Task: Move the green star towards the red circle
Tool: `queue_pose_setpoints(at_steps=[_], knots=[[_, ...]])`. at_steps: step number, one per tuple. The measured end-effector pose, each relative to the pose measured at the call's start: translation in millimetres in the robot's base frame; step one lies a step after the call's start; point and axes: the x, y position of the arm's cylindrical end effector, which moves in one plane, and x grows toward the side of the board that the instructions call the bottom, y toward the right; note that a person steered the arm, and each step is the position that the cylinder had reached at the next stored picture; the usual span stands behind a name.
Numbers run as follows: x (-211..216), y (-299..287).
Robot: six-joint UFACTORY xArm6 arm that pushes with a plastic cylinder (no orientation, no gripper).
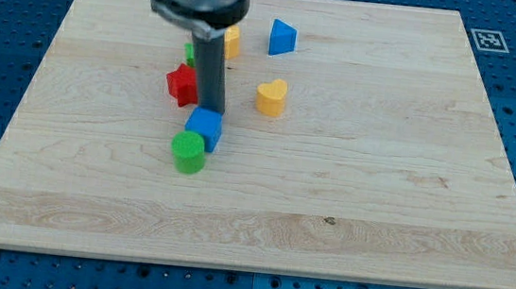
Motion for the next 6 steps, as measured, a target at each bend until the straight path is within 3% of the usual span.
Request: queue_pose_setpoints(at_steps=[2, 4, 6], knots=[[0, 11], [-66, 6], [-77, -10]])
